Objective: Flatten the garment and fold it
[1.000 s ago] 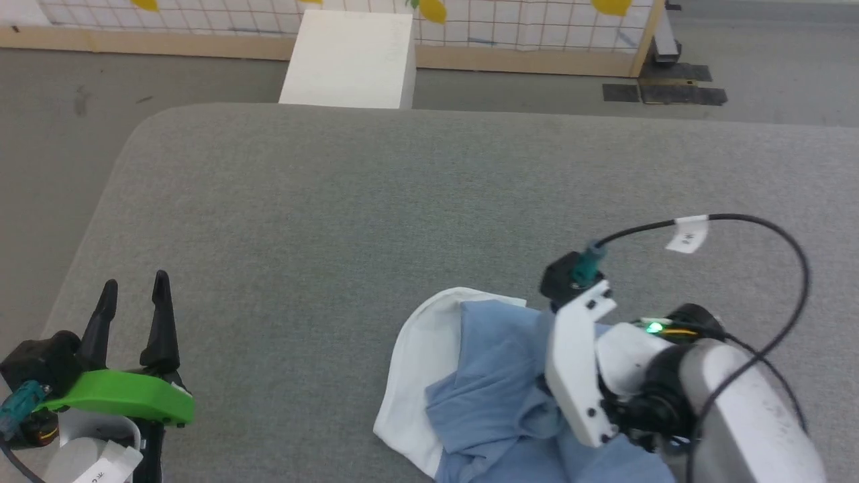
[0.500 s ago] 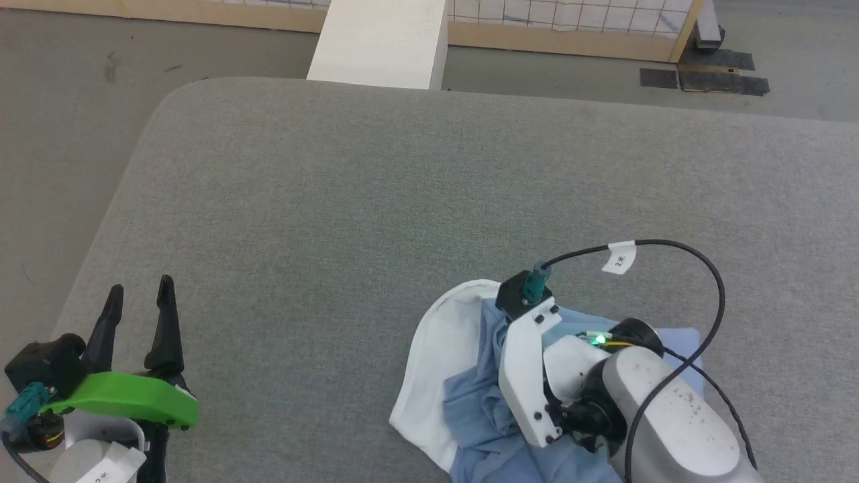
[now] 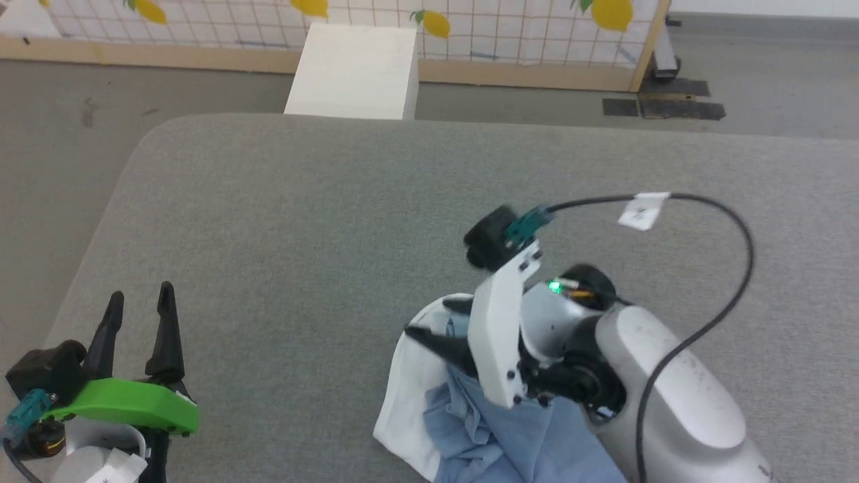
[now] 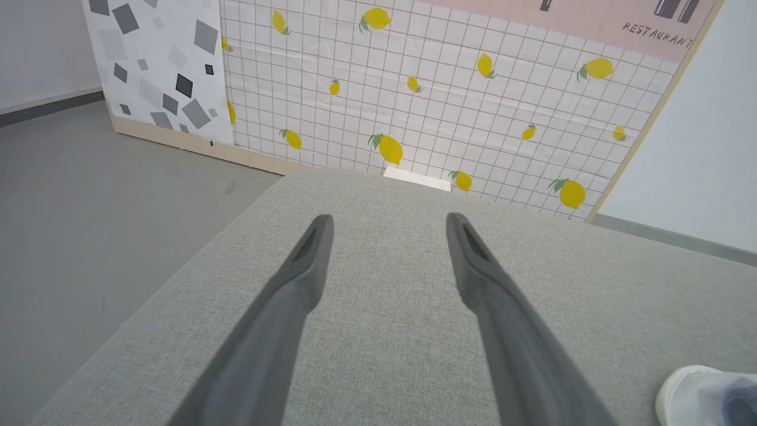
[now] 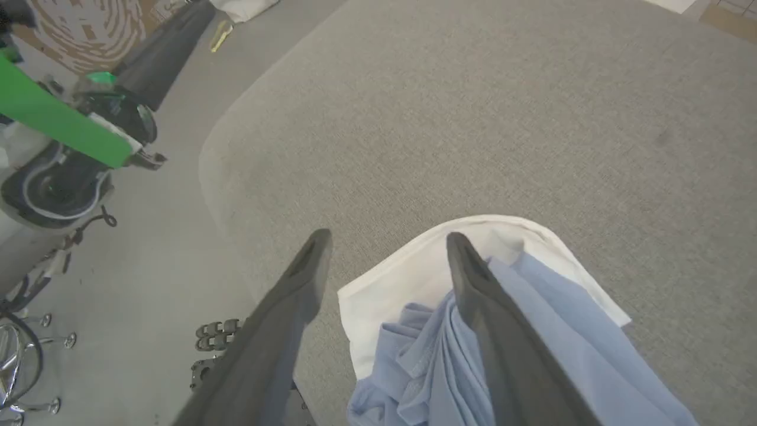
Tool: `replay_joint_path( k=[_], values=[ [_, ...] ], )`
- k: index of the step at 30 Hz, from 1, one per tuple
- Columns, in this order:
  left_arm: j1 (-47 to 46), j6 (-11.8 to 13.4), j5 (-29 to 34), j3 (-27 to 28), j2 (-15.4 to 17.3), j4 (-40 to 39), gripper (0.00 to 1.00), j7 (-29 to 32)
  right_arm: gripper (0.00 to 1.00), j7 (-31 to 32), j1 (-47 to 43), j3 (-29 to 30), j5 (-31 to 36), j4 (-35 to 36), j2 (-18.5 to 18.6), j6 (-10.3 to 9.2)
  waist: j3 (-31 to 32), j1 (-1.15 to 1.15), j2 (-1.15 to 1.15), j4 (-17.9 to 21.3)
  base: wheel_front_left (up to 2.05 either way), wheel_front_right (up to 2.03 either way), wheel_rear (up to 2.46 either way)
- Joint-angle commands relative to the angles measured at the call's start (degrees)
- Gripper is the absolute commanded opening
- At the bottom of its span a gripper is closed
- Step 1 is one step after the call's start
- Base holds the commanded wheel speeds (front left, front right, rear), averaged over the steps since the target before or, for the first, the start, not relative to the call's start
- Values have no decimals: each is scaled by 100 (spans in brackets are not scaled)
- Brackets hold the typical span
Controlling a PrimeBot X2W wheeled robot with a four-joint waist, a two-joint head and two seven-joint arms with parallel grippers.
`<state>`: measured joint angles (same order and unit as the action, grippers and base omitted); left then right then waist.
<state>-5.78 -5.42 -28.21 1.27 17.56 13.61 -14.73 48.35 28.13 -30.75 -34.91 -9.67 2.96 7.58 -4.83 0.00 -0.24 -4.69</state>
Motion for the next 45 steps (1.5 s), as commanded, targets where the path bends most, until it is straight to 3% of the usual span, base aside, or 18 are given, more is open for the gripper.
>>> replay_joint_path(
  k=[1,8,14,20,24,31,45],
  values=[
    [87,29,30,-6,-30,-39,100,-25,100,-182,111,93,-47,160,-6,-9,165,0,24,151,0,0,0],
    [167,138,139,-40,-65,-242,100,-26,100,-1707,93,977,258,1045,344,-9,404,0,24,384,0,0,0],
    [266,216,234,-58,-115,-386,100,-26,100,-3281,-319,1959,636,1358,672,-9,536,0,24,553,0,0,0],
    [354,269,333,-118,-161,-459,100,-26,100,-4789,-962,2980,1109,1375,664,-9,617,0,24,644,0,0,0],
    [395,308,437,-175,-188,-524,100,-27,100,-5416,-1442,3489,1477,1306,634,-9,653,0,24,654,0,0,0],
    [387,302,535,-309,-204,-510,100,-23,100,-5813,-2316,3998,1841,1041,505,-9,657,0,24,582,0,0,0],
    [372,301,659,-487,-94,-195,100,44,100,-5863,-2978,3790,2022,272,400,-9,598,0,24,460,0,0,0]
  ],
)
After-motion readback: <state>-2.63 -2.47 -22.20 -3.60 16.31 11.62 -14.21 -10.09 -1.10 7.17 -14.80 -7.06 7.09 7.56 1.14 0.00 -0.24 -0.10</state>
